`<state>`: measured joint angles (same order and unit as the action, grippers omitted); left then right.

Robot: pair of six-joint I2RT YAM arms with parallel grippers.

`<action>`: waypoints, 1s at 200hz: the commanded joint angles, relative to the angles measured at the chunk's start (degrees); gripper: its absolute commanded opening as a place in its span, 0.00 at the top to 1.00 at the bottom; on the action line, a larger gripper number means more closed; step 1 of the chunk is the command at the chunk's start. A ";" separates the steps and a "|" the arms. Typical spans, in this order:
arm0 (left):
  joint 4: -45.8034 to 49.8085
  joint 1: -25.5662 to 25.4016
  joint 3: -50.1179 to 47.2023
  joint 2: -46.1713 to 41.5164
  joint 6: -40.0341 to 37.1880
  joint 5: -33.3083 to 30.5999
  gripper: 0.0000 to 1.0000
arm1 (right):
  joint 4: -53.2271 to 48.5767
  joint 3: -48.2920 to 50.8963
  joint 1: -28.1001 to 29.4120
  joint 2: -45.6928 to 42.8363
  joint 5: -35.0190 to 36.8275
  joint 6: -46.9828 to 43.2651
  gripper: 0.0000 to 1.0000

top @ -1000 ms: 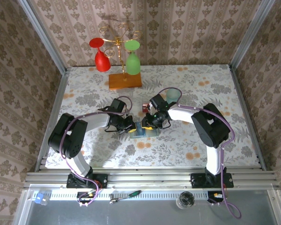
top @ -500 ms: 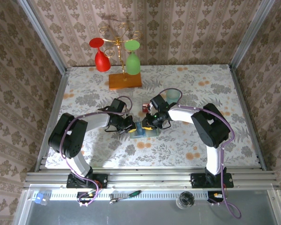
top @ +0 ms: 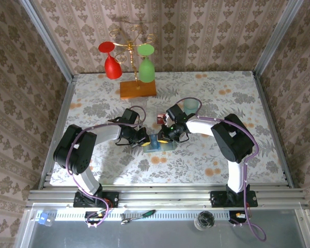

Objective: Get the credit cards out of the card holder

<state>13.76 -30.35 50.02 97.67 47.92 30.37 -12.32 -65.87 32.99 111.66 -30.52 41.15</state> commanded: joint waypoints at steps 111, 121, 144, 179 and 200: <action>2.76 -0.21 0.17 0.66 -0.99 -1.12 1.00 | -6.69 2.84 -3.16 -7.08 2.74 -4.27 0.92; 2.67 -0.17 0.15 0.59 -0.99 -1.15 1.00 | -7.53 2.61 -3.28 -7.48 3.08 -4.73 0.92; 2.49 -0.15 0.17 0.43 -0.97 -1.16 1.00 | -9.66 1.88 -3.29 -8.13 4.13 -5.95 0.93; 2.30 -0.08 0.21 0.46 -0.99 -1.03 1.00 | -11.67 0.57 -3.29 -8.22 4.74 -6.89 0.93; 2.24 -0.06 0.06 0.39 -0.94 -1.02 1.00 | -11.96 0.14 -3.21 -8.21 4.76 -6.96 0.93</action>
<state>13.72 -30.35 50.02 97.67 47.92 30.37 -20.40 -64.05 29.87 104.92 -27.68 35.70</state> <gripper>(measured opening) 0.050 0.067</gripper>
